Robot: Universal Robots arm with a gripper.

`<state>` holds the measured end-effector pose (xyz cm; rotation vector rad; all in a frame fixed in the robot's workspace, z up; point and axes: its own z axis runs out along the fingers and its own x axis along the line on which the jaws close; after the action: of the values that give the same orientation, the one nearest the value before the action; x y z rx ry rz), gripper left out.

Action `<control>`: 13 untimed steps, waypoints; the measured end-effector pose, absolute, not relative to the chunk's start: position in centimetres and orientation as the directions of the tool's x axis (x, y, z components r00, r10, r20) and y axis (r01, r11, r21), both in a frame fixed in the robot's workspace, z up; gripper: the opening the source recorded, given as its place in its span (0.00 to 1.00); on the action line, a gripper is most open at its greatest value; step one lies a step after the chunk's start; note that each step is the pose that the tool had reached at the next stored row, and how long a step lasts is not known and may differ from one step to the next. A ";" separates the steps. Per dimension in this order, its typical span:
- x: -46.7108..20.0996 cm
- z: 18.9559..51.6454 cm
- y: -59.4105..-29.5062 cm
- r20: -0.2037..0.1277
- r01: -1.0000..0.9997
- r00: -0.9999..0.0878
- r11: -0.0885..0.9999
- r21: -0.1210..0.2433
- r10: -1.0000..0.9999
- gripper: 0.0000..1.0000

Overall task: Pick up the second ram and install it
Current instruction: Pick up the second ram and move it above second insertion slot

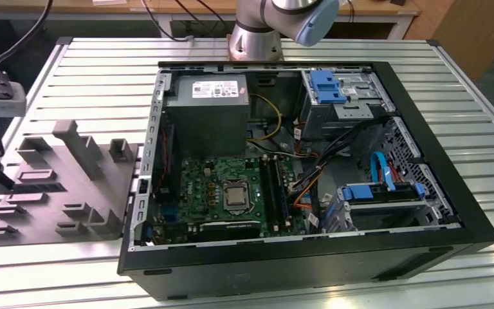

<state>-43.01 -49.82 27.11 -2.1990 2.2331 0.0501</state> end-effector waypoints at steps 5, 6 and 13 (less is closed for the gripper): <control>-43.0 28.4 -49.8 -0.027 -1.000 -0.016 0.015 0.018 -0.999 0.12; -43.0 28.6 -49.8 -0.028 -1.000 -0.016 0.015 0.018 -0.999 0.12; -43.0 30.7 -49.8 -0.028 -1.000 -0.016 0.015 0.017 -0.999 0.12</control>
<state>-43.01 -49.81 30.68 -2.1987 2.2328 0.0496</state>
